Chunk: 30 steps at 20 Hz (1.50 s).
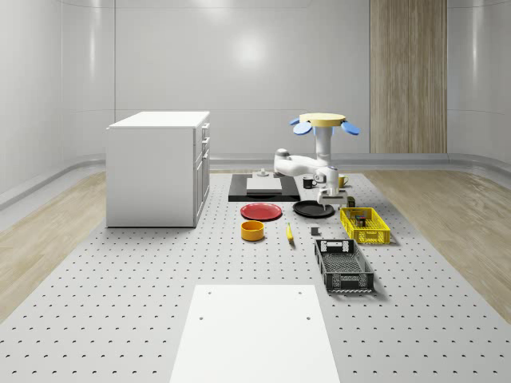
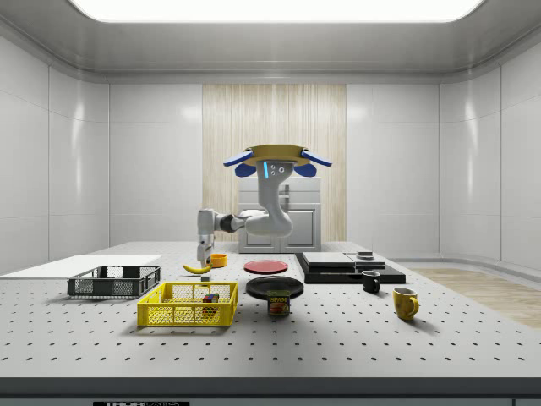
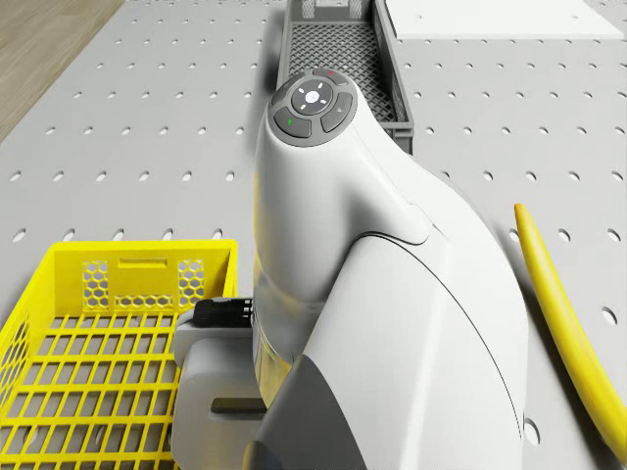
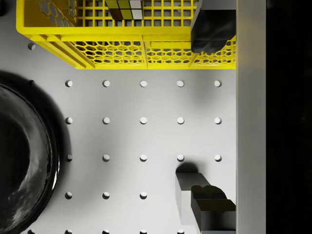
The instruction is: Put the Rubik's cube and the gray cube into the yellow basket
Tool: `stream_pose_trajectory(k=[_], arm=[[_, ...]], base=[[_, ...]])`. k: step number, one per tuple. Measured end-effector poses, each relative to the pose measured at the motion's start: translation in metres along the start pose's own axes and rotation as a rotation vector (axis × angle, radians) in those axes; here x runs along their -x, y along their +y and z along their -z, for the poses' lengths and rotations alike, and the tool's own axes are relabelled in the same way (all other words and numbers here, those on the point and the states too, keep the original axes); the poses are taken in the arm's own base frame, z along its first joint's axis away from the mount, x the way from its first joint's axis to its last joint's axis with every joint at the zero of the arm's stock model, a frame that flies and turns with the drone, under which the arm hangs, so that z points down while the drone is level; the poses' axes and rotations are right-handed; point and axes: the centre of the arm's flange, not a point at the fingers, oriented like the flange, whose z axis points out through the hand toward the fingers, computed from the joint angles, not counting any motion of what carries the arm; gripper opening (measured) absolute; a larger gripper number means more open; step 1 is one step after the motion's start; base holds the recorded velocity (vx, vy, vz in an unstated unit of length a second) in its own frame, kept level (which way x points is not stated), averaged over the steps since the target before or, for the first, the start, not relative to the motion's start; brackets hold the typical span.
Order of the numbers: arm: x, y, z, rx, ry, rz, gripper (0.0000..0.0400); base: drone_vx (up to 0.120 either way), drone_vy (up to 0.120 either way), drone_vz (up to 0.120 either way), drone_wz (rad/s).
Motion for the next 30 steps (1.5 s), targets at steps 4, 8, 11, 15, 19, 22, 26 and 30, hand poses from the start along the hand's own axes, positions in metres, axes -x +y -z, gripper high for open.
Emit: stream_pose_trajectory(k=[4,8,11,15,19,22,26,30], arm=[[0.0,0.0,0.0,0.0,0.0,0.0,0.04],[0.0,0.0,0.0,0.0,0.0,0.0,0.04],[0.0,0.0,0.0,0.0,0.0,0.0,0.04],[0.0,0.0,0.0,0.0,0.0,0.0,0.04],[0.0,0.0,0.0,0.0,0.0,0.0,0.04],[0.0,0.0,0.0,0.0,0.0,0.0,0.04],[0.0,0.0,0.0,0.0,0.0,0.0,0.04],[0.0,0.0,0.0,0.0,0.0,0.0,0.04]], base=[[0.11,-0.12,0.0,0.0],[0.0,-0.12,0.0,0.0],[0.0,-0.12,-0.12,0.0],[0.0,-0.12,-0.12,0.0],[0.0,-0.12,-0.12,0.0],[0.0,-0.12,-0.04,0.0],[0.0,-0.03,0.0,0.0],[0.0,0.05,0.0,0.0]])
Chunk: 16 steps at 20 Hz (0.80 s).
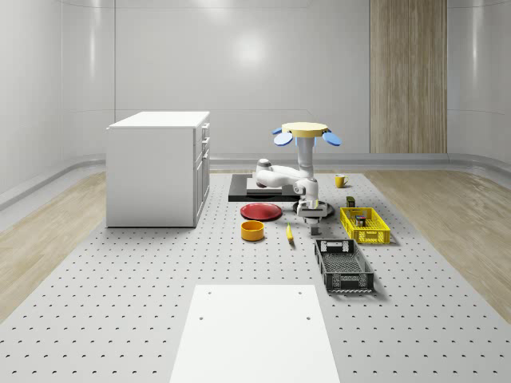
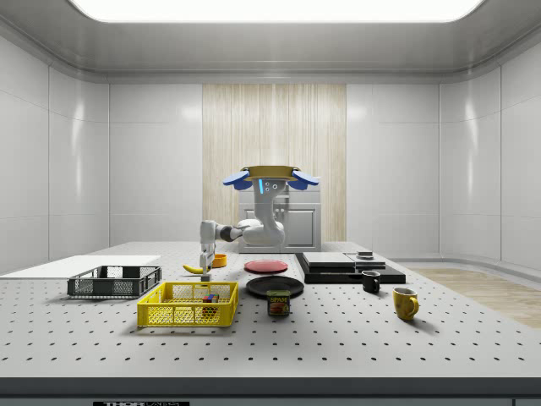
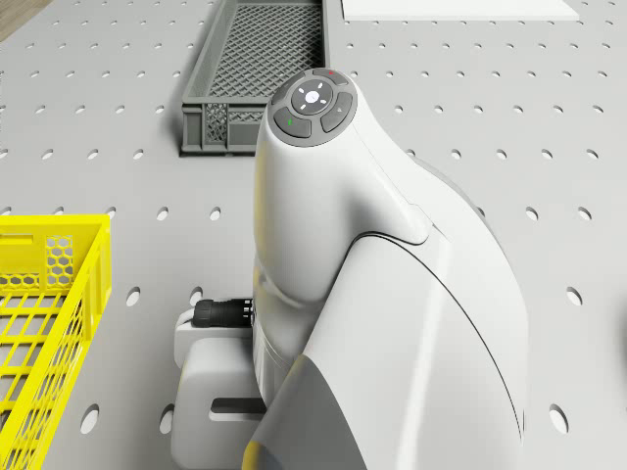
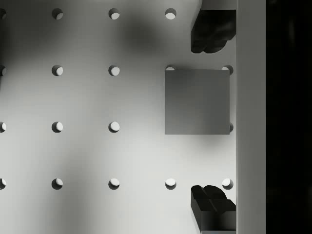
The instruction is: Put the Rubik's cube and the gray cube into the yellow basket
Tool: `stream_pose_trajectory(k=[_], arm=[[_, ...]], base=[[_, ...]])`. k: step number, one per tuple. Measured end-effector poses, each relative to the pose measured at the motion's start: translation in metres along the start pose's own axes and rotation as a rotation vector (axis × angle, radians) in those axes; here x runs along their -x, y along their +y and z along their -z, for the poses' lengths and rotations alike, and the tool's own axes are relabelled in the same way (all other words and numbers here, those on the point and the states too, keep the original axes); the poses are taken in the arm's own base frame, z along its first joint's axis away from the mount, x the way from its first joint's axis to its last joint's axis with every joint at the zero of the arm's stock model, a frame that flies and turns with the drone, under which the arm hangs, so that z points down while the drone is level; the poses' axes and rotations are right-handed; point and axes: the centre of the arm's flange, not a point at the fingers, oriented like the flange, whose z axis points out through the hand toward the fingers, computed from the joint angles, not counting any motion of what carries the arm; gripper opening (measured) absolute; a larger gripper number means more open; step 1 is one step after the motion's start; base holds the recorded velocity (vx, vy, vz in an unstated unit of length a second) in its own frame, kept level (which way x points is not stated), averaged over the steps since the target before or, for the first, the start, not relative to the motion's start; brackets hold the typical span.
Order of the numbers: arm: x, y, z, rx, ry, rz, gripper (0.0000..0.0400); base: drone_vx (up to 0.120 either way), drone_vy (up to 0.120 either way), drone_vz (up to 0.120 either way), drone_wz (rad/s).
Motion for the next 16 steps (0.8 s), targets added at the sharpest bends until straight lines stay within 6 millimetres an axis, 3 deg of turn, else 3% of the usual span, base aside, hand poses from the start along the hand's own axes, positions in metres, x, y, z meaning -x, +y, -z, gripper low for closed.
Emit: stream_pose_trajectory(k=[5,16], arm=[[0.0,0.0,-0.002,0.0,0.0,0.0,0.04],[0.0,0.0,-0.032,0.0,0.0,0.0,0.04]], base=[[0.0,0.016,0.0,0.0],[0.0,0.0,0.0,0.0]])
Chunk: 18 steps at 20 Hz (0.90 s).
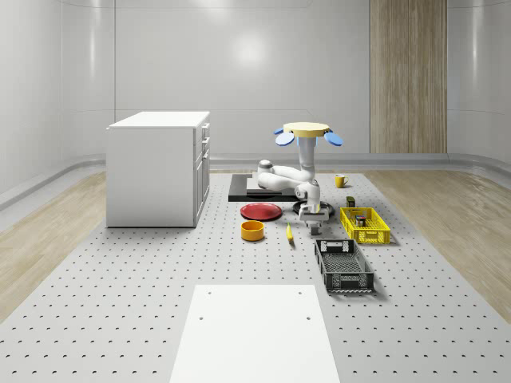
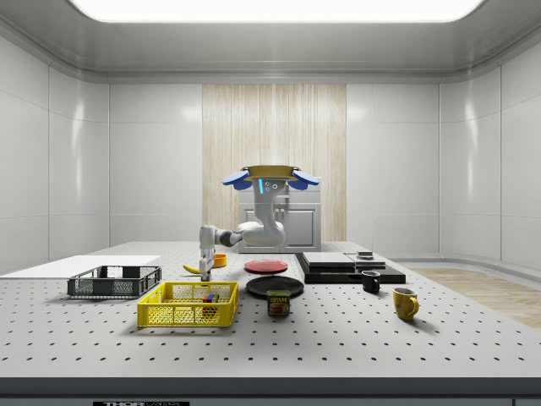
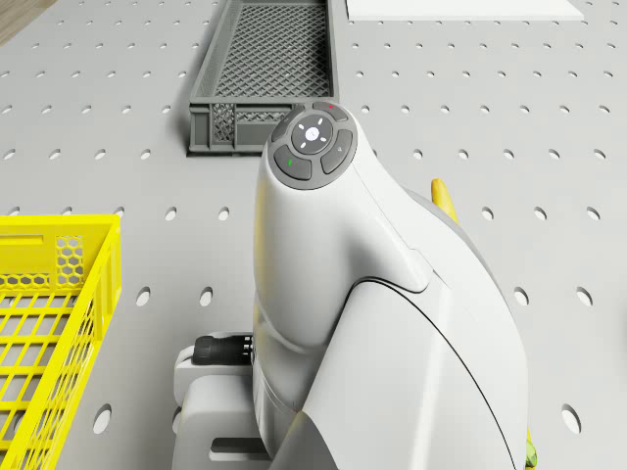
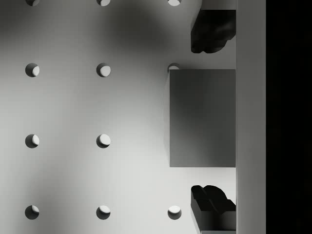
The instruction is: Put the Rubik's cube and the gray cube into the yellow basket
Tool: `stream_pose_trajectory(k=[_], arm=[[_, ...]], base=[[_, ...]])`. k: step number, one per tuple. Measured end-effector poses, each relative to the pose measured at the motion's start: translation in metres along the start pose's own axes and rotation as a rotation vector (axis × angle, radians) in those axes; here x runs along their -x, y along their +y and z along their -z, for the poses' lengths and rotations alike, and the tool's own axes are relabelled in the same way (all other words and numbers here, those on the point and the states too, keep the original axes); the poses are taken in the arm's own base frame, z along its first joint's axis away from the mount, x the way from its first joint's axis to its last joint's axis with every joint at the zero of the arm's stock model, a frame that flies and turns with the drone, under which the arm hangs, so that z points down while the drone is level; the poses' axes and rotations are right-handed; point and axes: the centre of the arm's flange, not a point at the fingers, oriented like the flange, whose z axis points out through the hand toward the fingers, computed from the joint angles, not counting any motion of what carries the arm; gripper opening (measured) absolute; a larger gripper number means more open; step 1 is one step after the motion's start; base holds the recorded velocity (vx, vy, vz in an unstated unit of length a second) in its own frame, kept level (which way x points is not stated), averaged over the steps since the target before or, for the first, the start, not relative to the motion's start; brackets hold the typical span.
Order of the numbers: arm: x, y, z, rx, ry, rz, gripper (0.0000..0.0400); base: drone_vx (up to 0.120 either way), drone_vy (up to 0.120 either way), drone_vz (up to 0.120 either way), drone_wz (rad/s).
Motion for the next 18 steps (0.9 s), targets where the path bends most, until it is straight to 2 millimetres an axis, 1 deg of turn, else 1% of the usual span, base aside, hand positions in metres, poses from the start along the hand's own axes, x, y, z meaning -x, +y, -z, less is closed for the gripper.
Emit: stream_pose_trajectory(k=[4,8,10,17,18], arm=[[0.0,0.0,-0.008,0.0,0.0,0.0,0.04],[0.0,0.0,-0.012,0.0,0.0,0.0,0.04],[0.0,0.0,-0.013,0.0,0.0,0.0,0.04],[0.0,0.0,-0.014,0.0,0.0,0.0,0.04],[0.0,0.0,-0.014,0.0,0.0,0.0,0.04]], base=[[0.0,0.0,0.0,0.0],[0.0,0.0,0.0,0.0],[0.12,0.0,0.0,0.0],[0.0,0.0,0.0,0.0],[-0.12,0.0,0.0,0.0]])
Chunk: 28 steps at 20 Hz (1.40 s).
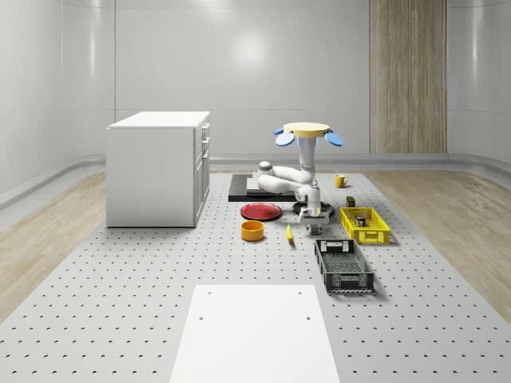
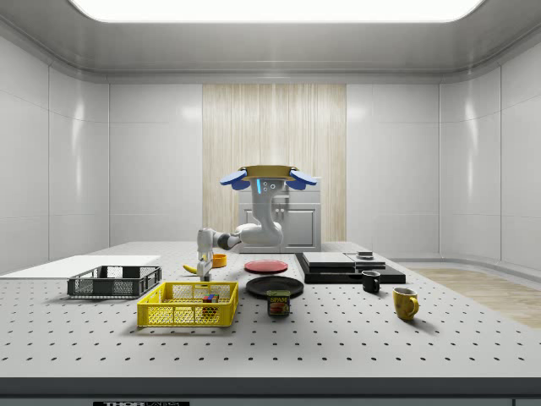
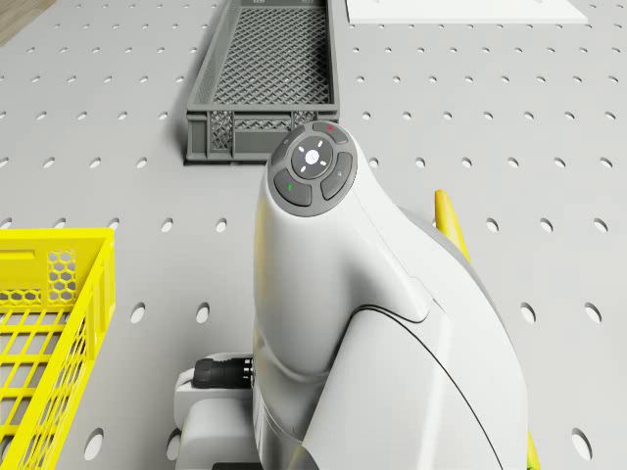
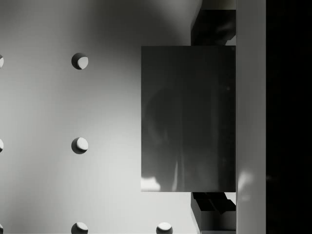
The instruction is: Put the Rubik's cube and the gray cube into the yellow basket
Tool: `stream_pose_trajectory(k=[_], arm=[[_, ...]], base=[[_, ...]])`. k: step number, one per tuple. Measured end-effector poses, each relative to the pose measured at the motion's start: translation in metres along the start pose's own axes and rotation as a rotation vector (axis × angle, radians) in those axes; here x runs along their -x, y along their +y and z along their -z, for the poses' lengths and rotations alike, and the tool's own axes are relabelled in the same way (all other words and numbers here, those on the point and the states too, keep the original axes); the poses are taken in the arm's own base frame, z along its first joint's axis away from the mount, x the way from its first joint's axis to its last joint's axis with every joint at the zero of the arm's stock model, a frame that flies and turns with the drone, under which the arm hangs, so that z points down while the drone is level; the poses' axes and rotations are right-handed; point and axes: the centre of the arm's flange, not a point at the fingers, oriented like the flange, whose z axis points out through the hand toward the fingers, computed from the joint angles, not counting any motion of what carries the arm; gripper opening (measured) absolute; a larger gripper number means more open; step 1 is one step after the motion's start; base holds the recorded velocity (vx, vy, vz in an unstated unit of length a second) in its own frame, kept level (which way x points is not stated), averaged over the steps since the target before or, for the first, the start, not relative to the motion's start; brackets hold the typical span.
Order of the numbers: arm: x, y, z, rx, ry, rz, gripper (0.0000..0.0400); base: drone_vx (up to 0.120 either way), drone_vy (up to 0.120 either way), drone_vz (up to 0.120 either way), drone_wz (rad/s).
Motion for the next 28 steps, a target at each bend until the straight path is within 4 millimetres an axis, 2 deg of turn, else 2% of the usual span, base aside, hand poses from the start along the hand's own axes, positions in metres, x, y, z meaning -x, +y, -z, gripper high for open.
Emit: stream_pose_trajectory(k=[5,6,9,13,16,20,28], arm=[[0.0,0.0,0.0,0.0,0.0,0.0,0.04],[0.0,0.0,0.0,0.0,0.0,0.0,0.0388],[0.0,0.0,0.0,0.0,0.0,0.0,0.0315],[0.0,0.0,0.0,0.0,0.0,0.0,0.0274],[0.0,0.0,0.002,0.0,0.0,0.0,0.0261],[0.0,0.0,0.015,0.0,0.0,0.0,0.0254],[0.0,0.0,0.052,0.0,0.0,0.0,0.0251]], base=[[0.0,0.0,0.0,0.0],[0.0,0.0,0.0,0.0],[0.0,0.0,0.0,0.0],[0.0,0.0,0.0,0.0],[0.0,0.0,0.0,0.0],[0.0,0.0,0.01,0.0],[0.0,0.0,0.12,0.0]])
